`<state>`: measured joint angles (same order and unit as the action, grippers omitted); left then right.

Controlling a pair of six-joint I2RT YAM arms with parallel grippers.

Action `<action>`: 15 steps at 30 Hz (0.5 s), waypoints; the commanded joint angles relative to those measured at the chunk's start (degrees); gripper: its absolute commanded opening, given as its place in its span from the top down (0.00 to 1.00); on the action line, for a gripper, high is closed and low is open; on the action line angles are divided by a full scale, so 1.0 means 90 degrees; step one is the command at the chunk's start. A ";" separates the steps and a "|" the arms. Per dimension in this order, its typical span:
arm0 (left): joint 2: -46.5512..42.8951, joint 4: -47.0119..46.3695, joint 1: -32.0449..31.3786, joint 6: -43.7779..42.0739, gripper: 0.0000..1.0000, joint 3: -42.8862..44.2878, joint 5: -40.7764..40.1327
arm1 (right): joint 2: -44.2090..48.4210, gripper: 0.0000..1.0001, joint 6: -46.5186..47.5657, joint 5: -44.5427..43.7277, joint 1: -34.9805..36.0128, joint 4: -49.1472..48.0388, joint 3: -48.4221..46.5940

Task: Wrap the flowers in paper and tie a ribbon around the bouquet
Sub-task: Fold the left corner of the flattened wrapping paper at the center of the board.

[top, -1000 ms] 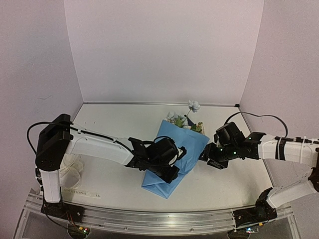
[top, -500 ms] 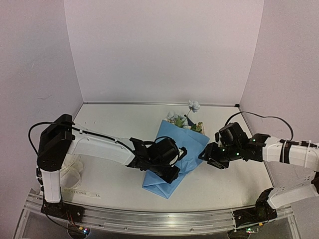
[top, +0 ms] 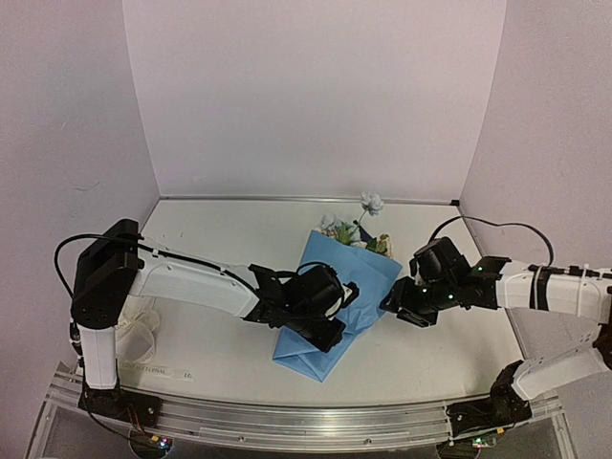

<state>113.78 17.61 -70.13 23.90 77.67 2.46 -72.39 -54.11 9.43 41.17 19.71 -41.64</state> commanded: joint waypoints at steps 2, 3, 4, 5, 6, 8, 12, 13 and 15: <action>-0.0086 -0.0087 -0.0021 -0.0058 0.92 0.0159 0.0000 | -0.0572 0.59 -0.0013 -0.0175 -0.0137 -0.0322 -0.0394; -0.0089 -0.0088 -0.0023 -0.0057 0.92 0.0155 0.0004 | -0.0655 0.64 -0.0023 -0.0162 -0.0179 -0.0346 -0.0456; -0.0090 -0.0091 -0.0023 -0.0056 0.92 0.0149 0.0010 | -0.0727 0.69 -0.0033 -0.0144 -0.0218 -0.0365 -0.0514; -0.0097 -0.0079 -0.0022 -0.0060 0.92 0.0143 0.0015 | -0.0807 0.75 -0.0033 -0.0133 -0.0243 -0.0364 -0.0564; -0.0107 -0.0080 -0.0024 -0.0065 0.92 0.0132 0.0013 | -0.0891 0.82 -0.0033 -0.0102 -0.0267 -0.0364 -0.0623; -0.0148 -0.0090 -0.0017 -0.0071 0.90 0.0082 0.0009 | -0.1037 0.95 0.0000 0.0014 -0.0330 -0.0366 -0.0759; -0.0339 -0.0147 -0.0022 -0.0100 0.76 -0.0067 -0.0011 | -0.1333 1.00 0.0052 0.0190 -0.0501 -0.0361 -0.0991; -0.0406 -0.0174 -0.0027 -0.0106 0.71 -0.0125 -0.0013 | -0.1417 1.00 0.0064 0.0233 -0.0545 -0.0357 -0.1041; -0.0597 -0.0237 -0.0013 -0.0097 0.63 -0.0271 -0.0021 | -0.1569 1.00 0.0081 0.0378 -0.0690 -0.0354 -0.1128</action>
<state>113.53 17.21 -70.13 23.51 77.01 2.48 -83.98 -54.17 10.88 36.91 17.31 -48.67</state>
